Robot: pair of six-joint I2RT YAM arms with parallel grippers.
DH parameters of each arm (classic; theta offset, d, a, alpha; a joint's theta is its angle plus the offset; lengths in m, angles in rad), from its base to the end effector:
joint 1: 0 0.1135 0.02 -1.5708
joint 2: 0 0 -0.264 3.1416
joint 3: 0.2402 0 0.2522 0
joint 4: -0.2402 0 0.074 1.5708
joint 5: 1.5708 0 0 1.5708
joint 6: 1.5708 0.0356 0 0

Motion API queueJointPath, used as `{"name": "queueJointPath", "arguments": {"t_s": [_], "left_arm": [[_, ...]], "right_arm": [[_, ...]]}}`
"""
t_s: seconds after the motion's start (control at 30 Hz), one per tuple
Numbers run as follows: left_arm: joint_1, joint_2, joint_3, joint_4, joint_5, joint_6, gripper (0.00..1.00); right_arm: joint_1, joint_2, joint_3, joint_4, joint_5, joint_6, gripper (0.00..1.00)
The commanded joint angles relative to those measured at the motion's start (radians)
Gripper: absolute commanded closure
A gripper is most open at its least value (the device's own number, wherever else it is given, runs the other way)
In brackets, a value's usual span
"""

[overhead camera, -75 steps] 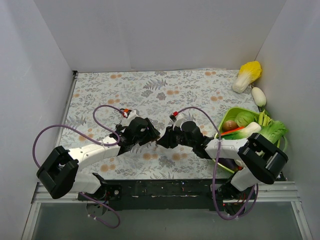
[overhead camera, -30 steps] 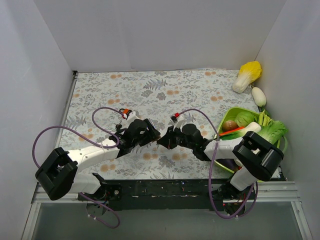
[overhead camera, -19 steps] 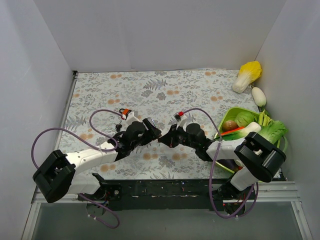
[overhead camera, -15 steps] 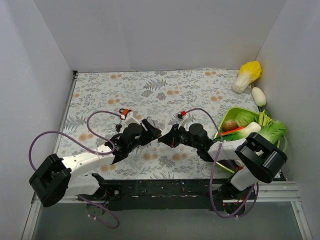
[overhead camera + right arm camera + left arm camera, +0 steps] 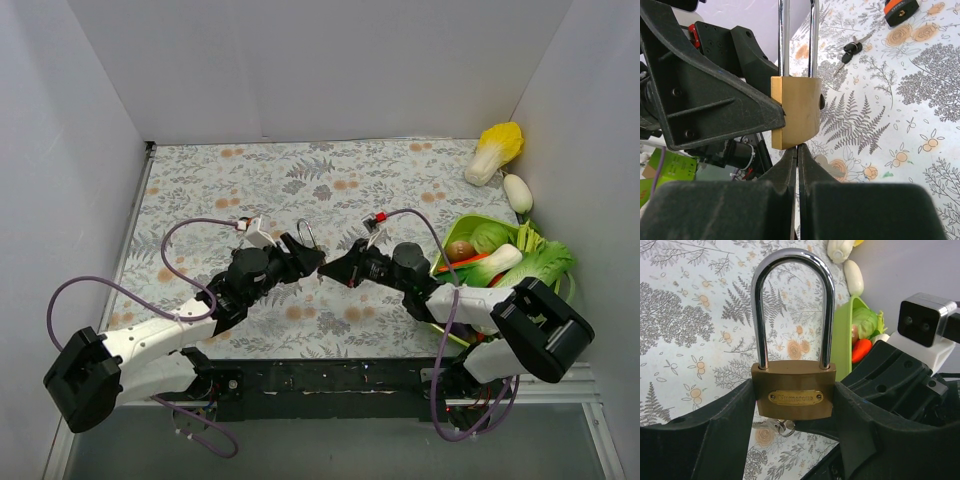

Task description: Unlock with the key

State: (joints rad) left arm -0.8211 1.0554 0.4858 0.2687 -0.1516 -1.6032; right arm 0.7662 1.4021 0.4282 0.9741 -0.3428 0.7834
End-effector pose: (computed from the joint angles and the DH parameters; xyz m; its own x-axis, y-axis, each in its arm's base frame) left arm 0.1626 -0.1667 0.2293 -0.6184 -0.7858 -0.0138 -0.2221 0.1916 -0.9560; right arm 0.1866 0.1962 0.2049 -0.6317 0.3145 -0.7086 -0.6344 0.3156 0.7056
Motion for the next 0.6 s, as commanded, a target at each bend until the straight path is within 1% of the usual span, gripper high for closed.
{"name": "queueJointPath", "arguments": {"t_s": [0.0, 0.27, 0.43, 0.57], "left_arm": [[-0.033, -0.057, 0.007, 0.104, 0.201, 0.048, 1.0], [-0.046, -0.067, -0.003, 0.181, 0.265, 0.084, 1.0], [-0.056, -0.066, 0.011, 0.191, 0.285, 0.103, 1.0], [-0.067, -0.061, 0.008, 0.227, 0.303, 0.108, 1.0]], "right_arm": [[-0.021, -0.061, 0.017, 0.146, 0.028, 0.039, 0.99], [-0.042, -0.095, 0.011, 0.169, 0.021, 0.074, 0.99], [-0.05, -0.1, 0.009, 0.186, 0.011, 0.1, 0.99], [-0.064, -0.088, 0.0, 0.231, -0.005, 0.148, 0.99]]}}
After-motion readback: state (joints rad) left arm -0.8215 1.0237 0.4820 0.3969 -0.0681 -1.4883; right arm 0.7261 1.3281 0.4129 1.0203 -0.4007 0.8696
